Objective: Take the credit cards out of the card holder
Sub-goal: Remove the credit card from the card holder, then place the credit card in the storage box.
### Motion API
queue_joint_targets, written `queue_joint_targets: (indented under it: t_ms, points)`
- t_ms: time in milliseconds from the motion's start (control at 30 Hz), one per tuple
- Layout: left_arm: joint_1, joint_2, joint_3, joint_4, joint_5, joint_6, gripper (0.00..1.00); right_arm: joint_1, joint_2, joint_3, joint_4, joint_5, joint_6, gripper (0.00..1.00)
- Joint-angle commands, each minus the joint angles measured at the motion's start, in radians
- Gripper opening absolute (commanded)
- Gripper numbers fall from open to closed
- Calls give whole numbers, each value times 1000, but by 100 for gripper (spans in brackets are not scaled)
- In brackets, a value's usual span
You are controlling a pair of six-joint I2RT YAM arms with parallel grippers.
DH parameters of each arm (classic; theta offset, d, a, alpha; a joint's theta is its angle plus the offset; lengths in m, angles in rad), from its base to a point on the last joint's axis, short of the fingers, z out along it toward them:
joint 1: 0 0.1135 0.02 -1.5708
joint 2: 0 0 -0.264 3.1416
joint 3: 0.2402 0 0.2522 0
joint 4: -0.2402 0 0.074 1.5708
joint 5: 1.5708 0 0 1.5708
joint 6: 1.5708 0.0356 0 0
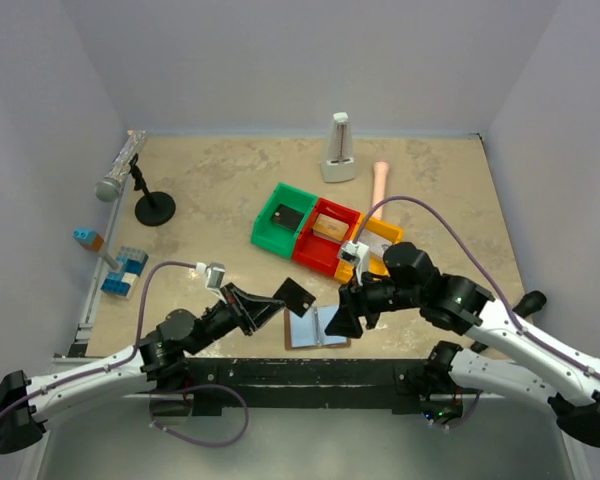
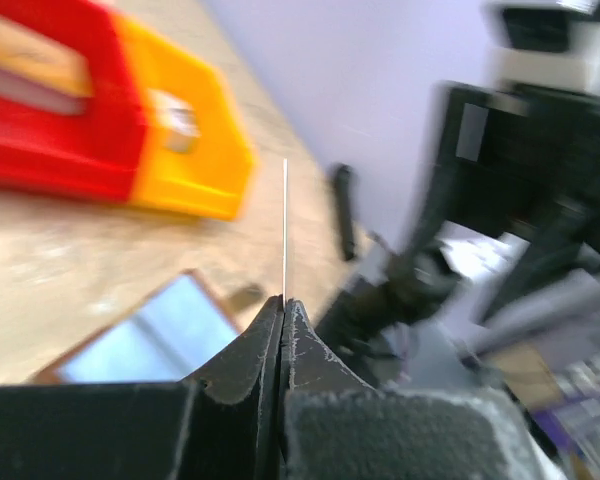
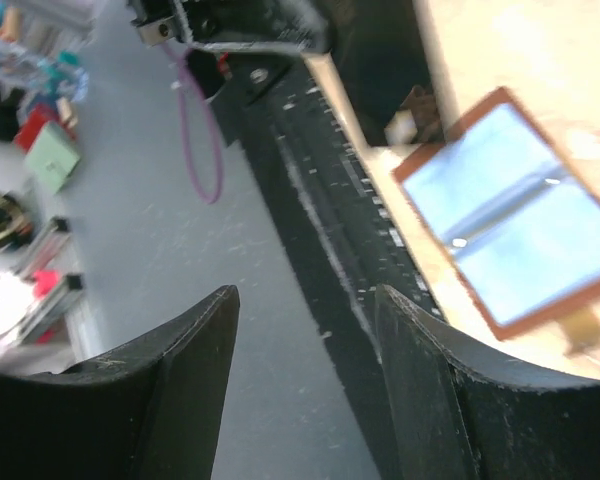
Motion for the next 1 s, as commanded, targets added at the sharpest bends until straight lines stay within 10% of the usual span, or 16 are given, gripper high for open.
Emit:
queue_joint_targets:
  t_ms: [0, 433, 967]
  points:
    - [40, 7, 96, -284, -408, -52, 0, -3, -91, 24, -104, 210, -41, 61]
    - [456, 603, 480, -249, -124, -95, 0, -3, -262, -100, -82, 303, 2, 59]
    - [579, 1001, 621, -33, 10, -135, 0, -3, -374, -173, -76, 326, 28, 58]
